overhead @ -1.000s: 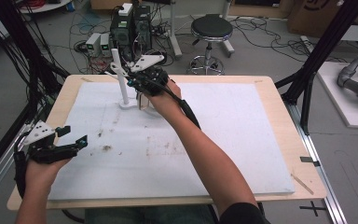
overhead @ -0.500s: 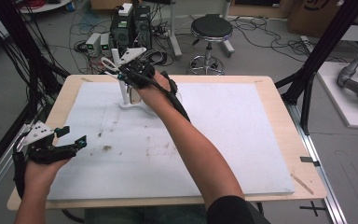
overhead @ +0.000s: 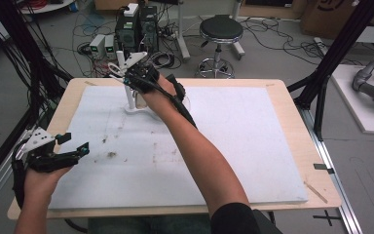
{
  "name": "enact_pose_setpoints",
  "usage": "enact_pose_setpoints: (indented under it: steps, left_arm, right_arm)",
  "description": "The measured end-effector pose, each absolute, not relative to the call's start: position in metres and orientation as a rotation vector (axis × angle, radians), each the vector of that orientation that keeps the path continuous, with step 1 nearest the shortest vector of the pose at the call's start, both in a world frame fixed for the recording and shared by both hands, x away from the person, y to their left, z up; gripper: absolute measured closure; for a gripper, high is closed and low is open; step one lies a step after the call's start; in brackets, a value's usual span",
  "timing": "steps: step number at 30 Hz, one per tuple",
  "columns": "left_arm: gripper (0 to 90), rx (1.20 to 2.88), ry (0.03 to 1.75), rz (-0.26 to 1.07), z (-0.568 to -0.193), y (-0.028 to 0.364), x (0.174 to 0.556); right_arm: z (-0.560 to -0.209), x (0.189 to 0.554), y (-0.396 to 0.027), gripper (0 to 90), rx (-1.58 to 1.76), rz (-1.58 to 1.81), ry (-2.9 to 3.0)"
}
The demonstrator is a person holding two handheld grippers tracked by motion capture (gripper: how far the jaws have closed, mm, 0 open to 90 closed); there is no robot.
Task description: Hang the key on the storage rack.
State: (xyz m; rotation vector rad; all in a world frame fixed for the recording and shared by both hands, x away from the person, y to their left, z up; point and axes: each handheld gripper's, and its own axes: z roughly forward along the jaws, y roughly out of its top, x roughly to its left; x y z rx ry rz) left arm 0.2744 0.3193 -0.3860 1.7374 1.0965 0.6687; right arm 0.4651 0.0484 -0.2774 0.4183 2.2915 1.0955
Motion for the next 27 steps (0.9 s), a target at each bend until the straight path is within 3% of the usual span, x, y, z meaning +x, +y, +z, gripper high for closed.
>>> enact_pose_setpoints:
  steps: [16,17,19,23,27]
  left_arm:
    - [23.7,1.742,1.111,0.664,-0.39,0.323,0.275]
    - [23.7,1.74,1.112,0.661,-0.39,0.322,0.275]
    - [23.7,1.74,1.113,0.66,-0.391,0.322,0.275]
    - [23.7,1.738,1.112,0.66,-0.391,0.321,0.275]
    - [23.7,1.74,1.113,0.66,-0.391,0.321,0.276]
  right_arm:
    - [-0.298,0.478,0.044,82.3,0.471,1.035,2.31]
    - [-0.298,0.479,0.044,80.4,0.467,1.032,2.306]
    - [-0.297,0.477,0.042,65.9,0.489,1.055,2.281]
    - [-0.293,0.474,0.038,62.9,0.499,1.077,2.264]
    - [-0.291,0.47,0.03,50.8,0.519,1.091,2.256]
